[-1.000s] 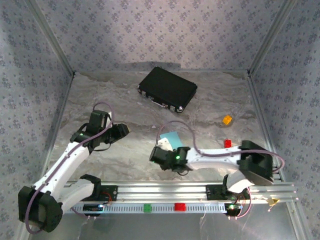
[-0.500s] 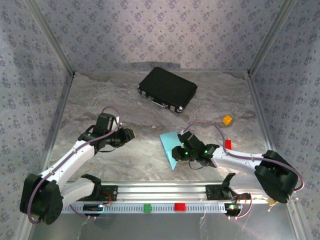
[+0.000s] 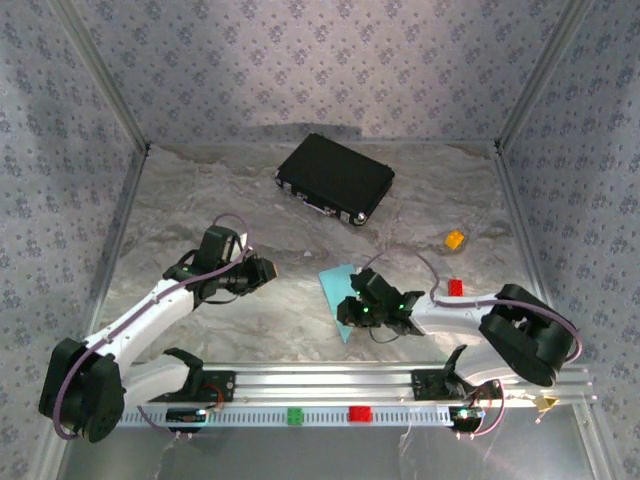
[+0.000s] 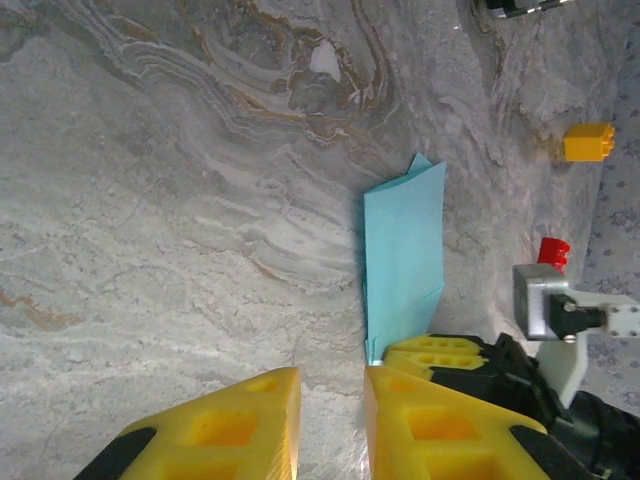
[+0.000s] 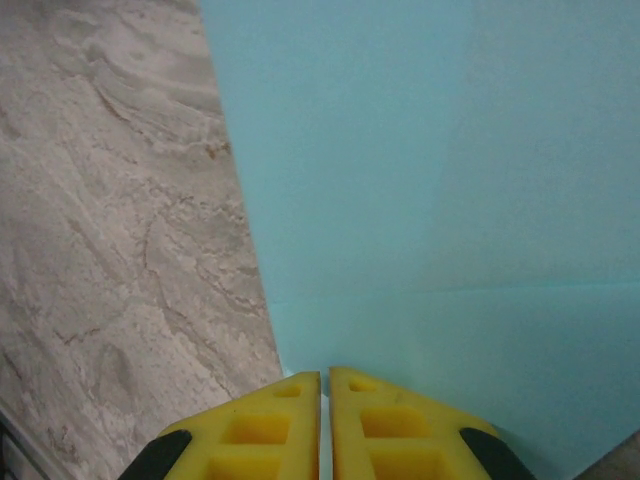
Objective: Fold a paper plane with a square sheet of paper (pick it up from the middle)
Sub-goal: Rotate the paper at the center of the table.
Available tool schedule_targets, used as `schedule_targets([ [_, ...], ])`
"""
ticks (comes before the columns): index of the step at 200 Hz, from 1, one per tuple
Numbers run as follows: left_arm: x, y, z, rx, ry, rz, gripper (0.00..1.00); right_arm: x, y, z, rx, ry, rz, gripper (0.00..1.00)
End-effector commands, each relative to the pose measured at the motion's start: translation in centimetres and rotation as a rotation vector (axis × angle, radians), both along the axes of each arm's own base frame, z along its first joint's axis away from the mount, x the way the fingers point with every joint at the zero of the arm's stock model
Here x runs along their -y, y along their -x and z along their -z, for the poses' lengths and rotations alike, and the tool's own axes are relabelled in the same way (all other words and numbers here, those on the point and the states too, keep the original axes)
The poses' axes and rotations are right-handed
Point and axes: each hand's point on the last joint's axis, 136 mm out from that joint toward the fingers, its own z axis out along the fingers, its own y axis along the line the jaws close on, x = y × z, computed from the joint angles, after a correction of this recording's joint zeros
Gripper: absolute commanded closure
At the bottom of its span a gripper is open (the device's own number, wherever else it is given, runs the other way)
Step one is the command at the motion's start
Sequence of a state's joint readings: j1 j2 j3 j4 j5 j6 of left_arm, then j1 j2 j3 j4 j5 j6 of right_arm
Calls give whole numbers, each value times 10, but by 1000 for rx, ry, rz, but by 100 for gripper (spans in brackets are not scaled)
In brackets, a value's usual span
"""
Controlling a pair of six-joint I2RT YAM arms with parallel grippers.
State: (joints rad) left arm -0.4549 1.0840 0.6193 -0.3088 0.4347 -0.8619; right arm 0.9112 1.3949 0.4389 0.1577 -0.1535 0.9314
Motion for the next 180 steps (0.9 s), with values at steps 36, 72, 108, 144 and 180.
schedule_targets([
  [36, 10, 2, 2, -8, 39, 34, 81, 1, -3, 25, -124, -4, 252, 90],
  [72, 18, -2, 1, -14, 64, 50, 84, -26, -6, 10, -129, -103, 370, 90],
  [108, 29, -1, 1, -14, 82, 78, 86, -55, -11, -22, -67, -195, 305, 88],
  [144, 51, -1, -3, -14, 99, 145, 87, -29, -16, -27, -8, -77, 300, 87],
  [180, 71, -7, -4, -6, 80, 194, 90, -9, -22, -28, -7, -75, 305, 87],
])
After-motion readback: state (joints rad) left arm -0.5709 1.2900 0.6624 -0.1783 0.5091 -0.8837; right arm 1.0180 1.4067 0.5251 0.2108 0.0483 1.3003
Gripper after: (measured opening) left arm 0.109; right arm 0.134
